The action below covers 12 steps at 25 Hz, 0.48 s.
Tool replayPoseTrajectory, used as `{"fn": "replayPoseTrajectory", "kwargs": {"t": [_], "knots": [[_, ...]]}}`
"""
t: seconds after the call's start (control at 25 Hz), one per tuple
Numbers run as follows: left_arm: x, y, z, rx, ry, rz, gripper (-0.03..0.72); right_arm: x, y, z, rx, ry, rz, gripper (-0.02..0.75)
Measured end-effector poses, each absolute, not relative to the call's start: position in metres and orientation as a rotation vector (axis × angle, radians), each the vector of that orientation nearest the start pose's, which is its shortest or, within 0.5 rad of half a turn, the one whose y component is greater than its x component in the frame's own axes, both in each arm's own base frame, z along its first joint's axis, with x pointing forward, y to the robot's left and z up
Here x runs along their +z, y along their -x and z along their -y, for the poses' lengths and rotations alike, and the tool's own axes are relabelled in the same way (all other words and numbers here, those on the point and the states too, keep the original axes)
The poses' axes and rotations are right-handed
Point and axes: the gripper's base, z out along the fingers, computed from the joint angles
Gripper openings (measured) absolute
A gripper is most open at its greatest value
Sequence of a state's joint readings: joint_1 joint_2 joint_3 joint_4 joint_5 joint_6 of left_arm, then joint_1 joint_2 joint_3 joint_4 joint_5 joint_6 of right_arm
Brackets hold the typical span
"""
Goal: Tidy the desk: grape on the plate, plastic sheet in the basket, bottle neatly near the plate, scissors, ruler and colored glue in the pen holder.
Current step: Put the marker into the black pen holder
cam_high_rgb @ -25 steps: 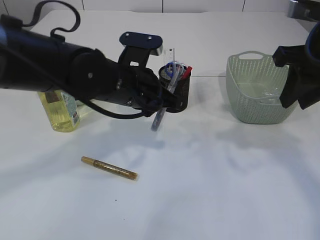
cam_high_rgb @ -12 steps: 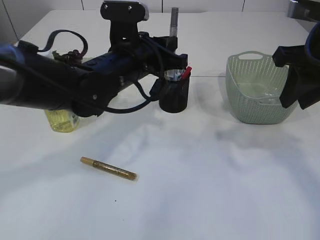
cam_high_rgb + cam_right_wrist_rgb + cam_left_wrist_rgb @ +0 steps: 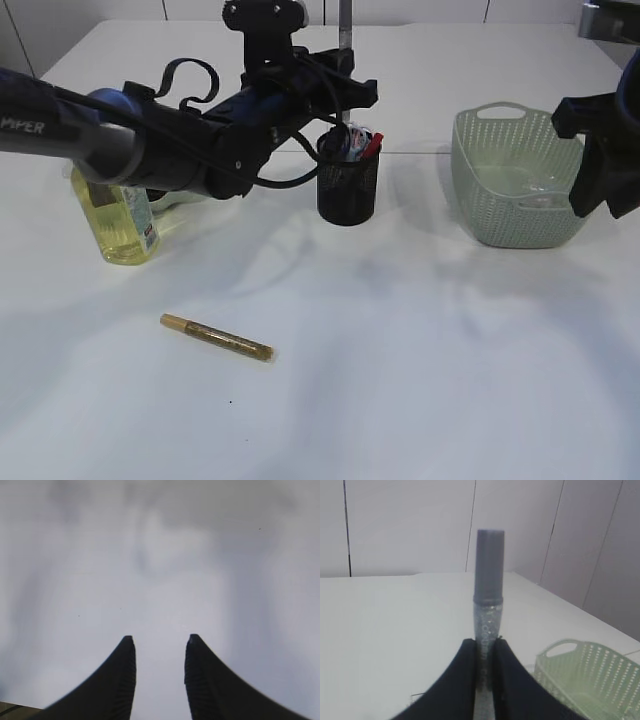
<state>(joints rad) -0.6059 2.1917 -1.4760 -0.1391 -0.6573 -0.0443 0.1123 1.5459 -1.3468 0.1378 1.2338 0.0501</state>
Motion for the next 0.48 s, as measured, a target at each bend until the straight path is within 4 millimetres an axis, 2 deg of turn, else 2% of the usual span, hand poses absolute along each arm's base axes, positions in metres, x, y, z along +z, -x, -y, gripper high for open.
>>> {"fn": "replayPoseTrajectory", "kwargs": {"t": [0.24, 0.48], "knots": [[0.187, -0.436, 0.279, -0.515, -0.275, -1.585, 0.051, 0.312, -0.3, -0.045, 0.215, 0.05, -2.922, 0.281], [0.177, -0.44, 0.278, -0.507, -0.274, -1.602, 0.052, 0.312, -0.3, -0.045, 0.212, 0.051, -2.922, 0.281]]}}
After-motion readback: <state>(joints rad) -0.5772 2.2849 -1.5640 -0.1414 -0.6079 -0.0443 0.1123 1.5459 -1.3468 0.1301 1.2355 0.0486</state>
